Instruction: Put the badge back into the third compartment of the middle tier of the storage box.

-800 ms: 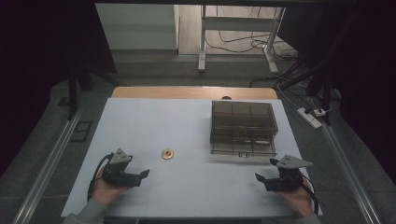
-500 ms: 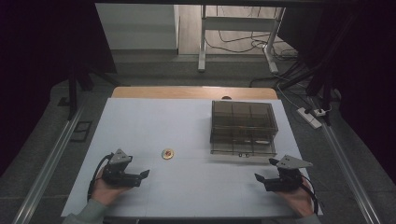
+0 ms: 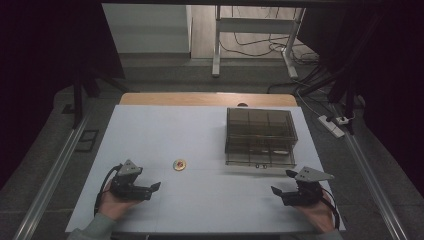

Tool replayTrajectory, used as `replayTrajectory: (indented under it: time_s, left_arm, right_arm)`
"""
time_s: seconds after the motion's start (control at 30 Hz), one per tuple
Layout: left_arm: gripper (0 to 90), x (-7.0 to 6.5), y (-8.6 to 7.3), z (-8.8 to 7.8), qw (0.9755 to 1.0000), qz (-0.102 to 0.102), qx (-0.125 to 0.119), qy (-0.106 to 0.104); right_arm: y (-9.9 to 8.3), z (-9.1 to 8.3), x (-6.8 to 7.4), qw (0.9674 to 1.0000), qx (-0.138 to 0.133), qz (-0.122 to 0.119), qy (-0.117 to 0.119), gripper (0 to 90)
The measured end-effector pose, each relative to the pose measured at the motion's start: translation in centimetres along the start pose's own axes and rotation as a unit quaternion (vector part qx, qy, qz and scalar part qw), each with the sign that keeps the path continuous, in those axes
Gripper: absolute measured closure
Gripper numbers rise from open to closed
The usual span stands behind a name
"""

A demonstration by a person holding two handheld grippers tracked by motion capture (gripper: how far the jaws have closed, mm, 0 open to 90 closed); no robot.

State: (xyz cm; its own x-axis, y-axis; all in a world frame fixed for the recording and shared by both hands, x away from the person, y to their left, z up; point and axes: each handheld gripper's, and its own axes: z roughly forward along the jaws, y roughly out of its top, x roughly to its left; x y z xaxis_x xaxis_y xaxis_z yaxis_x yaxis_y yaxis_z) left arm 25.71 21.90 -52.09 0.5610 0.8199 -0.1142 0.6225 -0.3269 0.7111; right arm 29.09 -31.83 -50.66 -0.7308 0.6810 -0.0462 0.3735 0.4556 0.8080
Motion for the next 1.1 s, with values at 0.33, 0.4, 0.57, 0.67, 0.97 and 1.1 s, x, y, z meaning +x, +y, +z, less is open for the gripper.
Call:
replayTrajectory:
  time_s: [0.33, 0.4, 0.57, 0.67, 0.97, 1.1]
  left_arm:
    - [11.0, 0.0, 0.0, 0.1, 1.0000, 0.001, 0.002, 0.001]
    - [11.0, 0.0, 0.0, 0.1, 1.0000, 0.001, 0.003, 0.001]
    - [11.0, 0.0, 0.0, 0.1, 1.0000, 0.002, 0.002, 0.000]
    - [11.0, 0.0, 0.0, 0.1, 1.0000, 0.002, 0.002, 0.000]
    - [11.0, -0.1, 0.1, 0.0, 1.0000, 0.002, 0.000, -0.001]
    - [11.0, -0.1, 0.1, 0.0, 1.0000, 0.003, 0.001, -0.001]
  right_arm:
    - [0.2, -0.1, 0.3, 0.9999, -0.009, 0.004, 0.007, 16.4]
    - [0.3, -0.2, 0.4, 0.9999, -0.011, 0.001, 0.006, 16.5]
    - [0.6, -0.3, 0.7, 0.9997, -0.020, -0.003, 0.010, 17.5]
    - [0.8, -0.5, 0.9, 0.9995, -0.028, -0.002, 0.014, 17.6]
    - [1.2, -0.7, 1.0, 0.9987, -0.047, 0.004, 0.021, 18.0]
    - [1.5, -0.6, 1.2, 0.9983, -0.054, 0.002, 0.023, 18.4]
